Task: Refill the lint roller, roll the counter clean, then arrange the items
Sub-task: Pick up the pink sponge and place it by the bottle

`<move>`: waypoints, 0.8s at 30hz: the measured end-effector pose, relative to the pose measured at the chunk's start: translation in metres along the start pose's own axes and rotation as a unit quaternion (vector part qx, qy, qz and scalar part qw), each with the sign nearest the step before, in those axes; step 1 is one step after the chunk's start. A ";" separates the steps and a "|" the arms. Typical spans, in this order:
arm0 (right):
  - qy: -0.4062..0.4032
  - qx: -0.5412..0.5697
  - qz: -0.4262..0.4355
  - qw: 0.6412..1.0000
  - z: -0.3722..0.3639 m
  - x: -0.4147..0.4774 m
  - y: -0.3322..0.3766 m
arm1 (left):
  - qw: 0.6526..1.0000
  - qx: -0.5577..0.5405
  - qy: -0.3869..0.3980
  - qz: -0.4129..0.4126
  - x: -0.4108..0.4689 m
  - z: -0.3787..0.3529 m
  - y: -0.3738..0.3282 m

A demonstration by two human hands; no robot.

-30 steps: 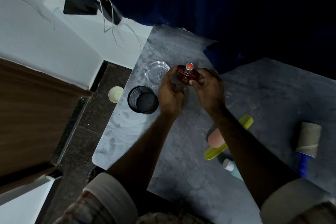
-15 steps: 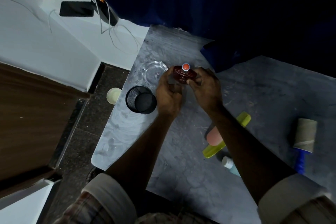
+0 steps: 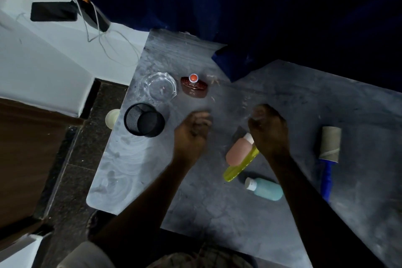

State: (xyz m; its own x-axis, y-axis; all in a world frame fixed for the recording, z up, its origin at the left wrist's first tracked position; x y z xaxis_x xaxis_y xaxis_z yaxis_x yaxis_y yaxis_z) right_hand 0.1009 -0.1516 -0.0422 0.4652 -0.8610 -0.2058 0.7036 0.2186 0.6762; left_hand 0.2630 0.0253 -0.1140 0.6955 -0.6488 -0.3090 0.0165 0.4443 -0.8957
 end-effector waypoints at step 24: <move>0.170 0.154 0.082 0.970 -0.067 -0.075 0.012 | 0.982 -0.050 0.049 0.173 -0.037 -0.008 0.007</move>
State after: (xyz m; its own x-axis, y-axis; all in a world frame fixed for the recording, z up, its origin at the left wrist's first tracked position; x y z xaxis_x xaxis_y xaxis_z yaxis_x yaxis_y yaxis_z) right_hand 0.1100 -0.0537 -0.0662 0.7444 -0.6137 -0.2631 0.4352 0.1472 0.8882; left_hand 0.2315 0.0471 -0.1111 0.5749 -0.5277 -0.6253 -0.2821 0.5895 -0.7569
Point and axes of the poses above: each hand's wrist, its own x-axis towards the middle knuckle, its own z-axis out of the back of the hand, y = z × x, the point moved 10 cm from there along x, towards the middle knuckle, and after that the axes turned 12 degrees about x, right-handed, at the moved point
